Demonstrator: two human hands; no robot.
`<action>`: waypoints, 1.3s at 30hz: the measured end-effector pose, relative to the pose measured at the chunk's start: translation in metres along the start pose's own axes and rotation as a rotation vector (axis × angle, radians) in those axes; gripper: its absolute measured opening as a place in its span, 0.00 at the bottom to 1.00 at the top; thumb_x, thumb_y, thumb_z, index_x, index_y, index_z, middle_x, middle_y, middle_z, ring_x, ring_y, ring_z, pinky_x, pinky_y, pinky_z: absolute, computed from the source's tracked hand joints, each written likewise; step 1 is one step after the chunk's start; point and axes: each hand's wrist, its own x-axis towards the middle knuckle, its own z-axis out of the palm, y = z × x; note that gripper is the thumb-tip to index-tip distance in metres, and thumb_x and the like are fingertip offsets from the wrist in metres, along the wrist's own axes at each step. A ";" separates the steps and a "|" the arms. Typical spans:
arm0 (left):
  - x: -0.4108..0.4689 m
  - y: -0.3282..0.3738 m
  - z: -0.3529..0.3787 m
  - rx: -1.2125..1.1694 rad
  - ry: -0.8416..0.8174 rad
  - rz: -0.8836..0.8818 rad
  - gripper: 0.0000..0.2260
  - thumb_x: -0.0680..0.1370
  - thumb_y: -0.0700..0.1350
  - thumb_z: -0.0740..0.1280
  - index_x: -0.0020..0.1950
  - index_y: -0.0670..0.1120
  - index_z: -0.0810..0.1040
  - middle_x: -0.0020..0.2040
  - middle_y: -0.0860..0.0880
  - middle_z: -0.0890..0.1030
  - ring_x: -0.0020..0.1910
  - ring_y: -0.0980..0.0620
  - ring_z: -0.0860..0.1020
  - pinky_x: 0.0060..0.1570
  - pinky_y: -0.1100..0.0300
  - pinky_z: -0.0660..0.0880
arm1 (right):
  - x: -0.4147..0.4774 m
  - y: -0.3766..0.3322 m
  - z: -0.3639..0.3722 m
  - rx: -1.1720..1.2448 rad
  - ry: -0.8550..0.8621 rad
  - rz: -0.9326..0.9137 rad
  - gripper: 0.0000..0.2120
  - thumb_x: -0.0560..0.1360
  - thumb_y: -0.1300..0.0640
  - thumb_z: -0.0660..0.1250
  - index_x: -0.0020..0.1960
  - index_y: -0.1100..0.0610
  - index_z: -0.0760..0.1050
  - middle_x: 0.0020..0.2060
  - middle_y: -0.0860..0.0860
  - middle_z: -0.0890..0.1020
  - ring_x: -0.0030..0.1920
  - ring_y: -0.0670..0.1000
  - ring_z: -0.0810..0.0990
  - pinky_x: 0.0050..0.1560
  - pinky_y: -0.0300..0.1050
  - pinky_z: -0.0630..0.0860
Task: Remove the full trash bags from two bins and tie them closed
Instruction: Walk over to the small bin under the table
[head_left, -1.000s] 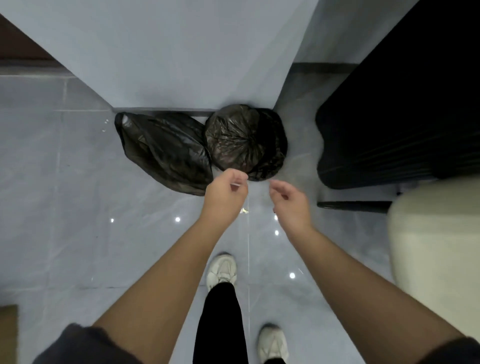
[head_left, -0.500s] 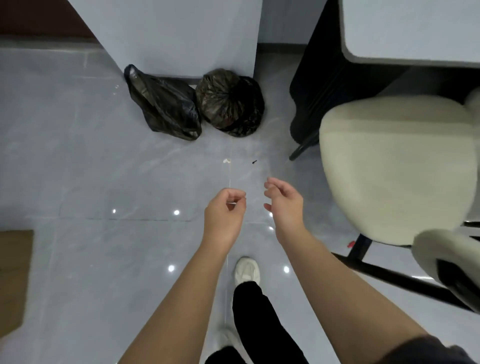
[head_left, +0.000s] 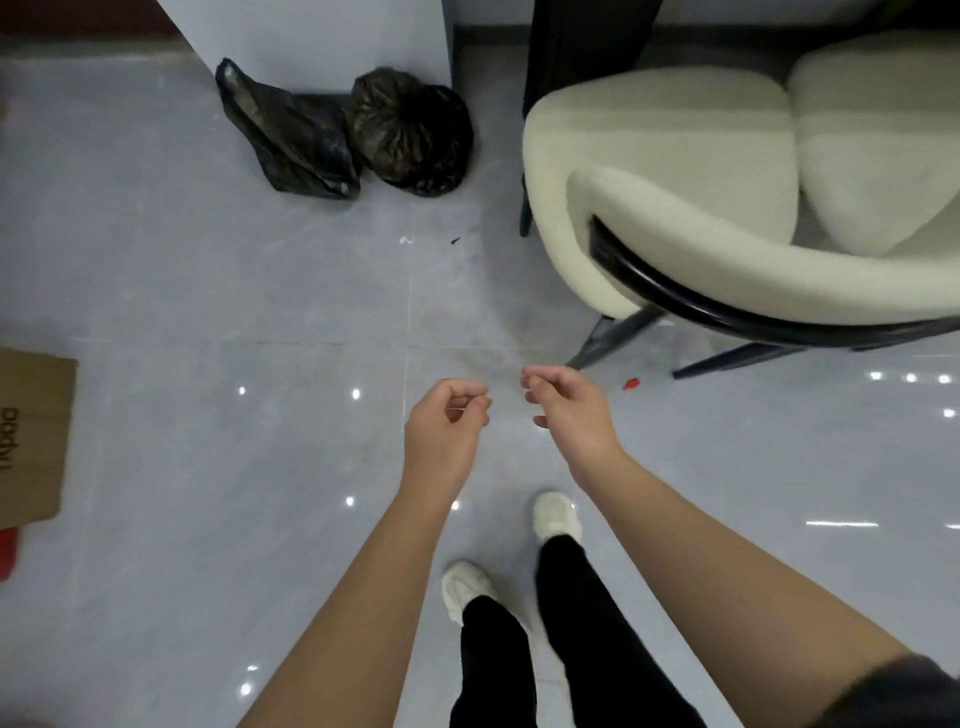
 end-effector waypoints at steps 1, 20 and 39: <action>-0.018 0.001 0.011 -0.009 -0.004 -0.004 0.06 0.75 0.38 0.66 0.45 0.49 0.79 0.42 0.50 0.82 0.40 0.53 0.80 0.46 0.57 0.77 | -0.010 0.004 -0.020 -0.021 -0.007 0.000 0.08 0.77 0.59 0.63 0.47 0.49 0.79 0.46 0.49 0.82 0.49 0.50 0.80 0.53 0.47 0.77; -0.206 0.030 0.292 -0.127 0.479 -0.037 0.06 0.75 0.39 0.65 0.45 0.50 0.79 0.43 0.50 0.83 0.41 0.53 0.81 0.47 0.57 0.77 | -0.005 0.001 -0.324 -0.632 -0.655 -0.408 0.08 0.77 0.58 0.64 0.53 0.53 0.80 0.45 0.47 0.81 0.45 0.45 0.78 0.40 0.27 0.70; -0.267 0.144 0.677 -0.278 0.680 -0.081 0.04 0.75 0.39 0.66 0.47 0.46 0.79 0.43 0.50 0.82 0.42 0.52 0.81 0.48 0.58 0.78 | 0.098 -0.048 -0.710 -0.668 -0.815 -0.413 0.07 0.77 0.59 0.65 0.51 0.52 0.80 0.41 0.39 0.80 0.42 0.37 0.77 0.41 0.22 0.68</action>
